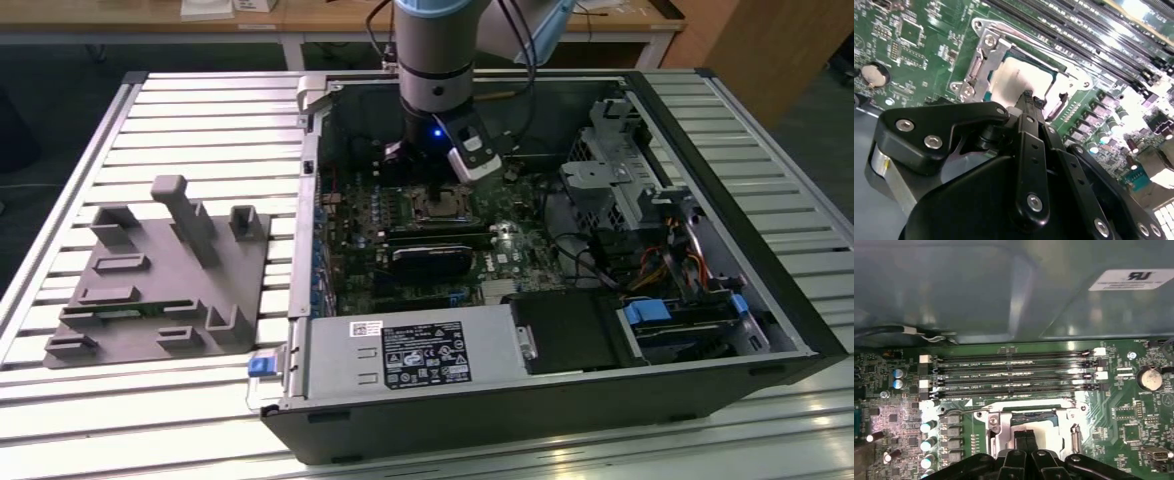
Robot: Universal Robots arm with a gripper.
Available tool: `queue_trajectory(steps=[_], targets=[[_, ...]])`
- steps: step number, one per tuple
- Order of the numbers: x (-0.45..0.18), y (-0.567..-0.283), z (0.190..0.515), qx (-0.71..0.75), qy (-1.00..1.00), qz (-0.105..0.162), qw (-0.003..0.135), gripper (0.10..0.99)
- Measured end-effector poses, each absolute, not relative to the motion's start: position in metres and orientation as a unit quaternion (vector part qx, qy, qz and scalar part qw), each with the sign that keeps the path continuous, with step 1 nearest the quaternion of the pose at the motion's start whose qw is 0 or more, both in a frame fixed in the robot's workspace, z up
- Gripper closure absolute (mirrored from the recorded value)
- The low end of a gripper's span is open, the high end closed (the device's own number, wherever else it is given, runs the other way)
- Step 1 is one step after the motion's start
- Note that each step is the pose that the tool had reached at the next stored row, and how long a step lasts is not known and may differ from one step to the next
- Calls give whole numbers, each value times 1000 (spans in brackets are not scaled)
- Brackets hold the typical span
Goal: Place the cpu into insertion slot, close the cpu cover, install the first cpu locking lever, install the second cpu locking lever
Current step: 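Close the cpu cover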
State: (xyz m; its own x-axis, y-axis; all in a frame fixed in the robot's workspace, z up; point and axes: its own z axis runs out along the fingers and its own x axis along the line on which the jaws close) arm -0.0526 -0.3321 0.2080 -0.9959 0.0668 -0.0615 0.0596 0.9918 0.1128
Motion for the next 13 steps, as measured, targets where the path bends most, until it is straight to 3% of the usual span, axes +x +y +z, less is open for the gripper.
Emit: queue_trajectory(steps=[13], targets=[[-62,-332,200,32,997,56,32,980]])
